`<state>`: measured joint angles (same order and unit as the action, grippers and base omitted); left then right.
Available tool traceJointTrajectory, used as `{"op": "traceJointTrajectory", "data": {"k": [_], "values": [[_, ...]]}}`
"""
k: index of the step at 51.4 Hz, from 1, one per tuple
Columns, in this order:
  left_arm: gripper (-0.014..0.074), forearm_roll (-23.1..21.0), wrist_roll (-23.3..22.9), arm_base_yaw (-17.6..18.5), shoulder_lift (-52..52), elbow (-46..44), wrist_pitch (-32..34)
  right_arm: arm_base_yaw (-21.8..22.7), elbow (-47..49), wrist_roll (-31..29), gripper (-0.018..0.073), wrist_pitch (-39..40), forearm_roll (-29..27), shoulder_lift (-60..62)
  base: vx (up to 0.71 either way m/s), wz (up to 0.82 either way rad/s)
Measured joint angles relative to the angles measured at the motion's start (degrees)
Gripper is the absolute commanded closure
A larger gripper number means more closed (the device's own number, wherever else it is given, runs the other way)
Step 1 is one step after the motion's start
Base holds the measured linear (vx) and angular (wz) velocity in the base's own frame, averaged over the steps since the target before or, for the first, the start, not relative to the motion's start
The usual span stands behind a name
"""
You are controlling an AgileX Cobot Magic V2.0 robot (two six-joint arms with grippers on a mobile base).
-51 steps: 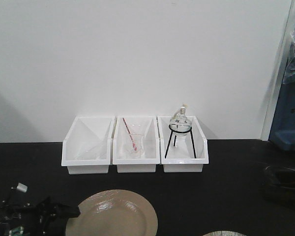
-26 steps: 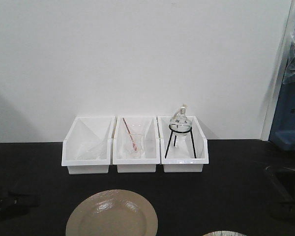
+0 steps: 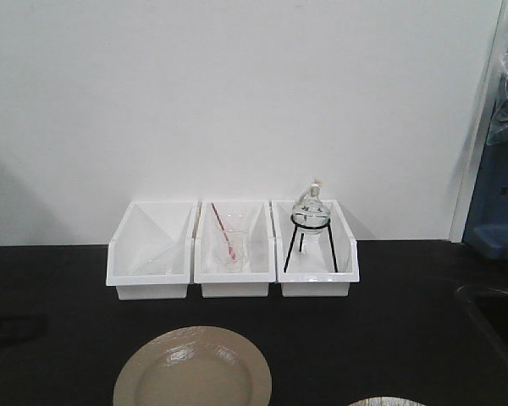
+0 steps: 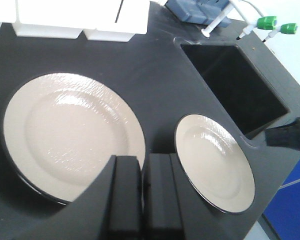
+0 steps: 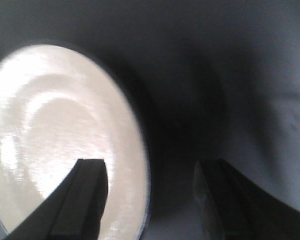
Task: Arrange circular plates on left workspace
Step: 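Lift the gripped plate off the counter with the right gripper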
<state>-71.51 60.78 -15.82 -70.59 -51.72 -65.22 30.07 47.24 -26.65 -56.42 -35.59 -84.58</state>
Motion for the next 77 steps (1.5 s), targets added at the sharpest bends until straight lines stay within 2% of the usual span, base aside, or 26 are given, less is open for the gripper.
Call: {"op": "traceJointTrajectory", "data": {"k": [14, 36, 47, 53, 60, 68, 77], "values": [[0.0433, 0.34, 0.00, 0.00, 0.44, 0.00, -1.48, 1.67, 0.00, -6.13, 0.0100, -2.97, -5.91, -12.88, 0.00, 0.00], [0.0433, 0.34, -0.18, 0.00, 0.44, 0.00, -1.32, 1.67, 0.05, -17.29, 0.0129, -5.59, -18.97, -20.99, 0.00, 0.00], [0.0433, 0.34, -0.18, 0.00, 0.44, 0.00, -1.31, 1.39, 0.10, -20.09, 0.0174, -6.13, -21.97, -24.14, 0.00, 0.00], [0.0433, 0.38, -0.18, 0.00, 0.44, 0.00, -1.26, -0.74, 0.10, -21.46, 0.0265, -5.90, -22.82, -25.38, 0.00, 0.00], [0.0433, 0.38, -0.18, 0.00, 0.44, 0.00, -1.26, -3.85, 0.10, -22.77, 0.0562, -5.09, -23.42, -25.98, 0.00, 0.00], [0.0433, 0.38, -0.18, 0.00, 0.44, 0.00, -1.31, -3.76, 0.21, -23.01, 0.0569, -7.52, -27.66, -25.90, 0.00, 0.00], [0.0433, 0.38, -0.18, 0.00, 0.44, 0.00, -1.31, -1.26, 0.09, -23.96, 0.0564, -7.07, -30.43, -24.12, 0.00, 0.00]]}}
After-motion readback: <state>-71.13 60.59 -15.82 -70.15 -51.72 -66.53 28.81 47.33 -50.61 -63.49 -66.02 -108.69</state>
